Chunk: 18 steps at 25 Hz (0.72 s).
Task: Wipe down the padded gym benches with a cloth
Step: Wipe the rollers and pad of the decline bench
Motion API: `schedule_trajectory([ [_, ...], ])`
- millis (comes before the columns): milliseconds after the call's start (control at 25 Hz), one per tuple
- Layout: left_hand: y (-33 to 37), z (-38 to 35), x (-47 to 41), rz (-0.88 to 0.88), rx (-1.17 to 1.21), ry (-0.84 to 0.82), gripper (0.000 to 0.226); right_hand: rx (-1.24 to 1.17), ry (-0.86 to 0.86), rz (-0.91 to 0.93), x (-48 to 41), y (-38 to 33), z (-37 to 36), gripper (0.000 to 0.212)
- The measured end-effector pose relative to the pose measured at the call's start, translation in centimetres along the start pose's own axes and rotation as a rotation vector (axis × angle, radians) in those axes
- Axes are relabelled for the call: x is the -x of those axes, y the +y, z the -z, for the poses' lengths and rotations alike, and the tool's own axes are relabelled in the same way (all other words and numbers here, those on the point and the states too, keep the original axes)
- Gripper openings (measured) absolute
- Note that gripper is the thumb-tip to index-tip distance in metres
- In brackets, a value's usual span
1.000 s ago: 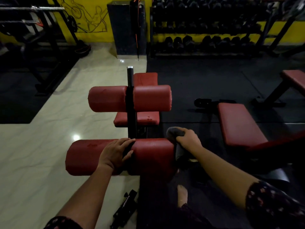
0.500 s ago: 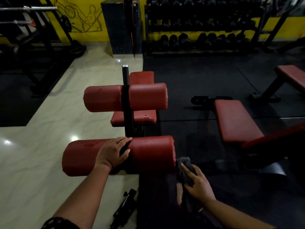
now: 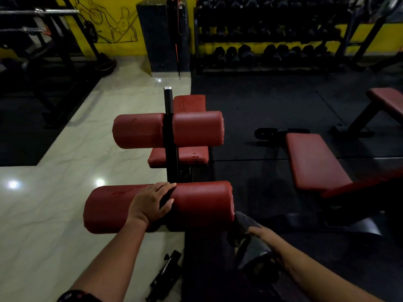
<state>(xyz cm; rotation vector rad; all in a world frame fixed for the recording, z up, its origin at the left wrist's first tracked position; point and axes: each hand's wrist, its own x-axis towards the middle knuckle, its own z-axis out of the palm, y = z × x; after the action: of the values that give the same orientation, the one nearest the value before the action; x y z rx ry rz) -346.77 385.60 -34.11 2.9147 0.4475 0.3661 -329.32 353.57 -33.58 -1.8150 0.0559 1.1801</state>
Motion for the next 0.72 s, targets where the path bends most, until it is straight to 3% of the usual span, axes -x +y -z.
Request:
schedule_trajectory([
  [120,0.0,-0.1,0.0,-0.002,-0.008,-0.001,0.056,0.056,-0.032,0.114,0.2,-3.7,3.0,0.057],
  [280,0.2,0.0,0.1,-0.043,-0.046,0.027,0.054,0.117,0.059,0.285,-2.5,-9.0,3.1,0.045],
  [400,0.3,0.0,0.2,-0.05,-0.056,0.046,0.053,0.414,-0.061,0.336,-5.2,-11.5,2.1,0.052],
  [560,0.2,0.0,0.4,-0.027,-0.067,0.078,0.055,1.018,-0.281,0.584,-7.8,-17.0,-0.1,0.065],
  [720,0.0,-0.3,0.4,-0.022,-0.067,0.092,0.051,1.243,-0.513,0.554,-10.6,-20.3,-4.5,0.059],
])
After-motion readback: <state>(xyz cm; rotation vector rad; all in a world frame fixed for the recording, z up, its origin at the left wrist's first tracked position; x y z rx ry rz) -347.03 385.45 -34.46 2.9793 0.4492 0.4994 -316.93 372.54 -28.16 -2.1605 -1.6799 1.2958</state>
